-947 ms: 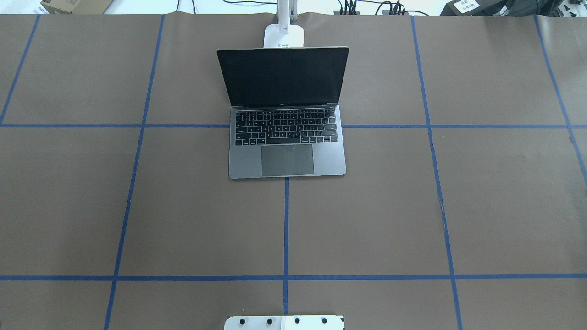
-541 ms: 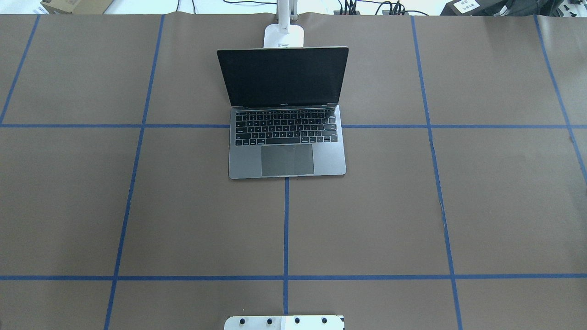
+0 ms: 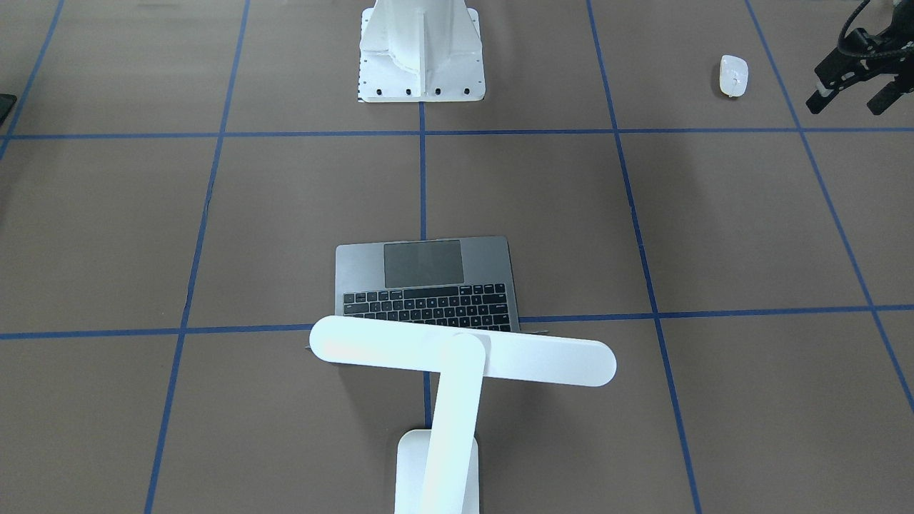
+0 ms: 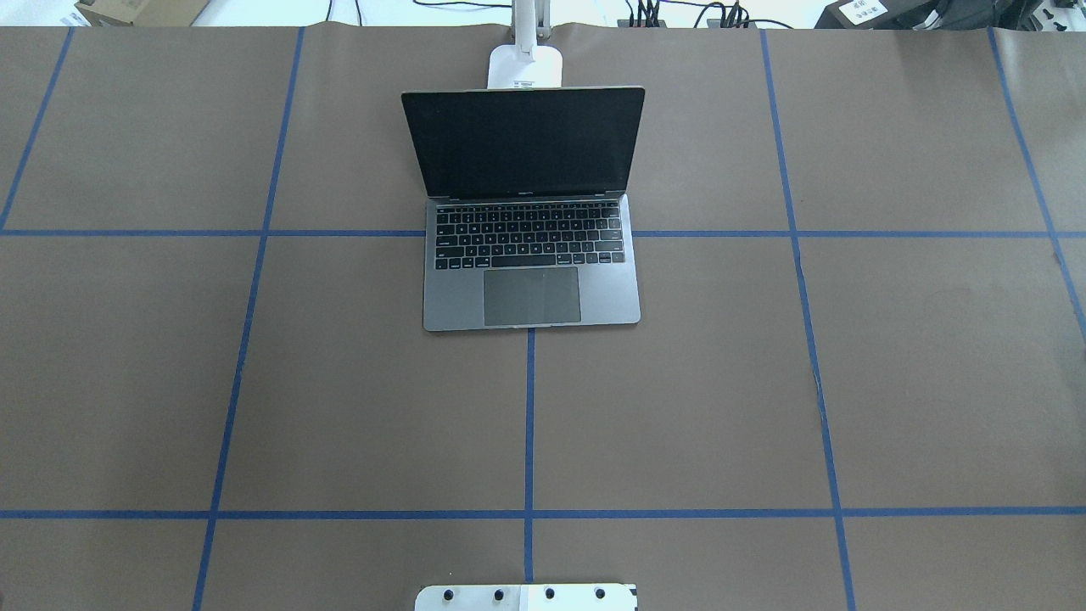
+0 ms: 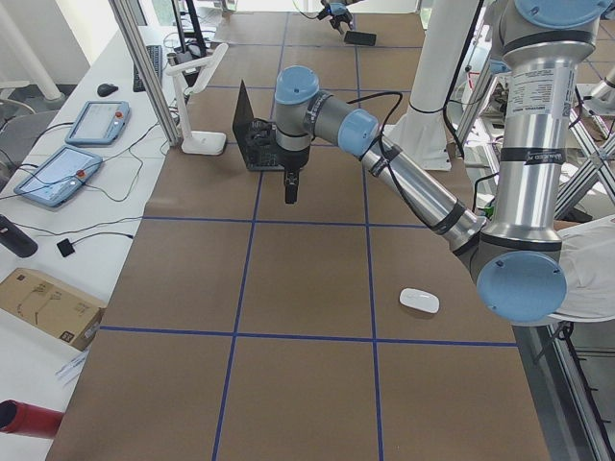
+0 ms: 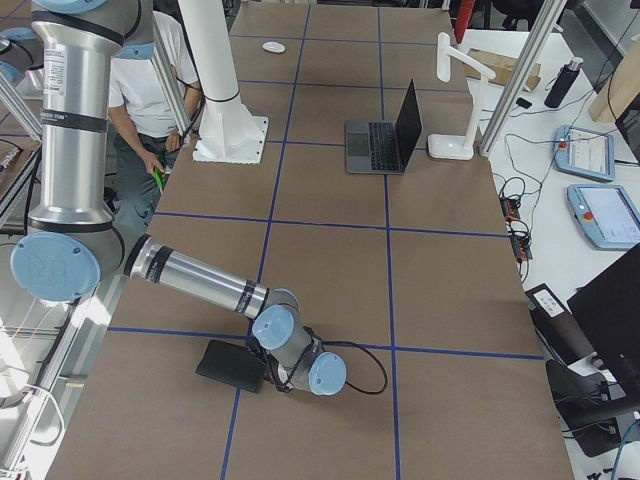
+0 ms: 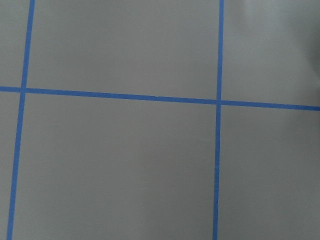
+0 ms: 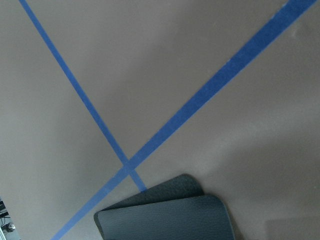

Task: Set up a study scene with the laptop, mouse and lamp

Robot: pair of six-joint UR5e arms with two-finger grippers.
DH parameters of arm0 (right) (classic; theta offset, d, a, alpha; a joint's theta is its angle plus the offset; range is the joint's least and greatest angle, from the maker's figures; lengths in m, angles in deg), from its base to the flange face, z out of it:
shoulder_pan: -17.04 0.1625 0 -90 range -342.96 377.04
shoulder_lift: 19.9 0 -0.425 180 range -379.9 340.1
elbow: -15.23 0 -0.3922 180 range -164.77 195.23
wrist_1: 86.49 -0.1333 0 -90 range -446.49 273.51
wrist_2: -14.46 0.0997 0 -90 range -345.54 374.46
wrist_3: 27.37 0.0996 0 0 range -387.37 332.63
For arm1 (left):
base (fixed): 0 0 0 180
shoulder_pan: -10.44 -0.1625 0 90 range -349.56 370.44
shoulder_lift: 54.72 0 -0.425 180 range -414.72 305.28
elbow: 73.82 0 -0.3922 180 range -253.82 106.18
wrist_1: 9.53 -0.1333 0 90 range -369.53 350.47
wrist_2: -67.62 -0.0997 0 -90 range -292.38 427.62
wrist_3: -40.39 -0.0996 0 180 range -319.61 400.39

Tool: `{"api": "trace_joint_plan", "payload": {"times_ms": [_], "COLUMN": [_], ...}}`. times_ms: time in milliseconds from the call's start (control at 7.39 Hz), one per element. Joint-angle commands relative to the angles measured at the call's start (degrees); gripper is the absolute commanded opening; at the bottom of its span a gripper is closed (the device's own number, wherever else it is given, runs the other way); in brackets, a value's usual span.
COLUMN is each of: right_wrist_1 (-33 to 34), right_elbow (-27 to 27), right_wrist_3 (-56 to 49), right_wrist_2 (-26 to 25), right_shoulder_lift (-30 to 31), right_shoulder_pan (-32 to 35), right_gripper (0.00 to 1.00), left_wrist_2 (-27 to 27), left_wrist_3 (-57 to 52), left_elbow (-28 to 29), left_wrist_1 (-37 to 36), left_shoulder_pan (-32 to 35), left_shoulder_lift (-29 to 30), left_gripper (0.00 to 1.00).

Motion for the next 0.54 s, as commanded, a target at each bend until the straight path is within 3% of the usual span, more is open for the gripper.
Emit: {"api": "trace_joint_plan", "payload": {"times_ms": [0,406], "right_wrist_1": [-0.07,-0.59], "right_elbow": [-0.42,-1.04], "right_wrist_3": [0.0,0.08], "right_wrist_2": [-0.32,-0.5], "right_shoulder_lift": [0.0,0.09], "right_shoulder_pan": [-0.4,-0.75], "right_gripper": [0.91,0.91], "left_wrist_2": [0.0,0.0], "left_wrist_3": [0.0,0.0], "left_elbow": [-0.61,-1.4], "left_wrist_1": [-0.04,-0.13], "left_shoulder_pan": [0.0,0.09], "left_shoulder_lift": [-0.03,-0.3], "left_gripper": [1.0,1.0]}}
